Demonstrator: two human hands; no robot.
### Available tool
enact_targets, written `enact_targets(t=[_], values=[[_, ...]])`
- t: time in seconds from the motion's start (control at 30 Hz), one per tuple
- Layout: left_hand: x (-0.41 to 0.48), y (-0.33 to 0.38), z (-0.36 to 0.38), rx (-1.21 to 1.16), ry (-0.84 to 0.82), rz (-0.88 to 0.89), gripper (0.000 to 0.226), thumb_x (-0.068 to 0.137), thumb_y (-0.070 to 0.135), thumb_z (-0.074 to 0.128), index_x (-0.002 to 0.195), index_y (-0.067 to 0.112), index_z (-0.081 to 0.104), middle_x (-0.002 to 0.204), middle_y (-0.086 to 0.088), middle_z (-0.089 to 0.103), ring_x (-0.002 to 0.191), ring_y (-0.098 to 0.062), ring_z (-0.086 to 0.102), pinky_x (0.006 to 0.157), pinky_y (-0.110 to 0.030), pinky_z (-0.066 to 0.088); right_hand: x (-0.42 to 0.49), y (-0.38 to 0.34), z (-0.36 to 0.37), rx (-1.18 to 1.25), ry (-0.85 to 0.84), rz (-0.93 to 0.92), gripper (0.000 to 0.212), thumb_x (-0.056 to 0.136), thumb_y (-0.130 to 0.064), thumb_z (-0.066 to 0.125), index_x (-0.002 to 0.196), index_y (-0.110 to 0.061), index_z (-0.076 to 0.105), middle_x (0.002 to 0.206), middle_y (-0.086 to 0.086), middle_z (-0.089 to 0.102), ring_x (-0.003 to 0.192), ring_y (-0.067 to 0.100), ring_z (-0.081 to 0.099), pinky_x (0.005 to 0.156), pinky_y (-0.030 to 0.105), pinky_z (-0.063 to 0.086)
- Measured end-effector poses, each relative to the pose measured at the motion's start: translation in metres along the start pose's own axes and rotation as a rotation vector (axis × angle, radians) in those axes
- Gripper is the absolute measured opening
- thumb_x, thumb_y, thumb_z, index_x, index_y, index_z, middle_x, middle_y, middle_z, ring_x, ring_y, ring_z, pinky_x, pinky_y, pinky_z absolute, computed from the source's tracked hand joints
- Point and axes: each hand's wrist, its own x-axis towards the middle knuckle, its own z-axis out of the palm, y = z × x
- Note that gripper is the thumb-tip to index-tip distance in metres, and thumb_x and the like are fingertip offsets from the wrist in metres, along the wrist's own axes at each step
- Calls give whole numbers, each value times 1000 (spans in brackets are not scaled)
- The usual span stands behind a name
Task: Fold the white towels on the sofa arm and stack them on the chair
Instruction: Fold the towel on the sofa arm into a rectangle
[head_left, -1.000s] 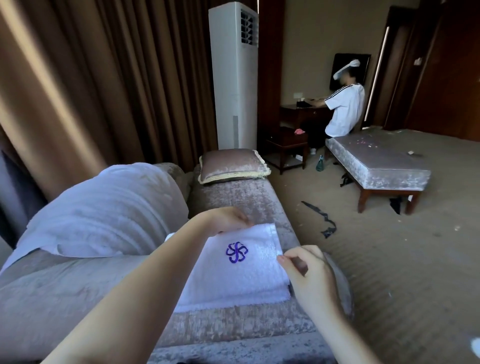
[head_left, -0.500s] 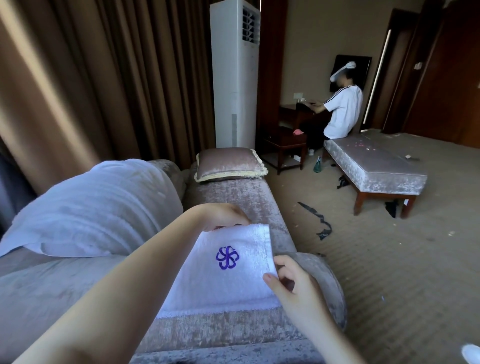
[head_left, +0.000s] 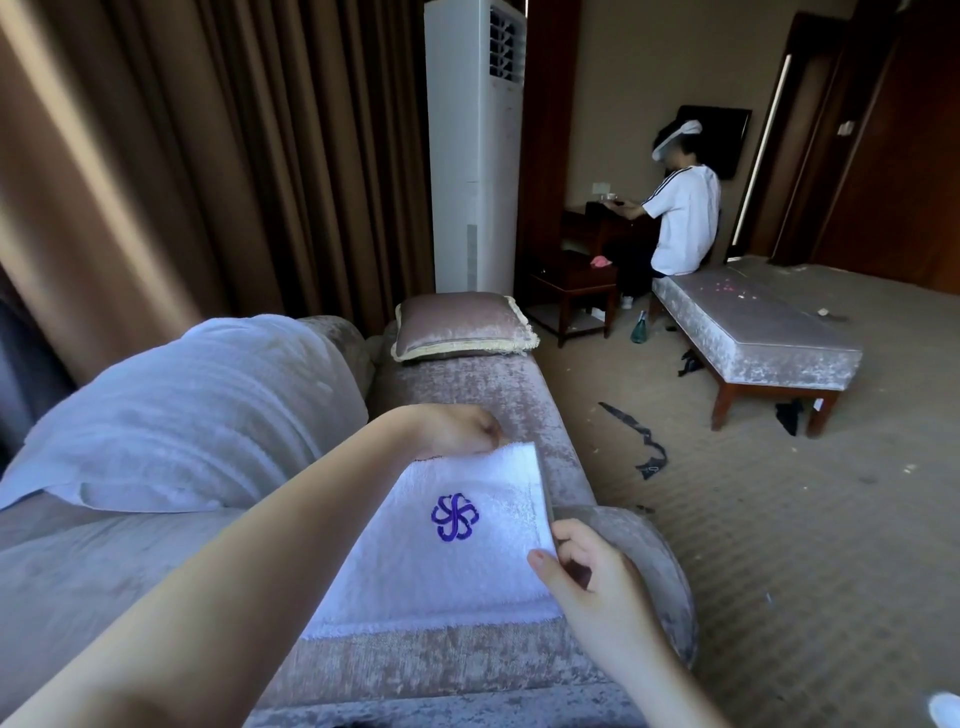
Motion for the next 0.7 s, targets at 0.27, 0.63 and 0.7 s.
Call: enact_targets(t=[0.27,0.63,0.7], values=[[19,6,26,75,287,46,25,104,16,37,112,2,56,108,-9,59,100,-24,53,82,-28,37,1,2,1,54,126,81,8,87,-19,70,82,-22,65,50,-10,38,49,4,36,50,20,27],[23,-4,33,-14,236,67,44,100,45,44,77,11,60,73,-2,55,69,-15,50,67,-27,38,55,-18,-11,101,112,389,25,88,-39,66,97,-16,64,98,1,69,93,19,65,89,42,53],[23,0,32,-59,235,89,39,100,40,49,70,15,52,66,1,50,63,-12,44,61,-25,35,67,-22,-10,9,114,363,31,89,-31,66,98,-1,64,99,18,66,92,33,63,82,41,53]])
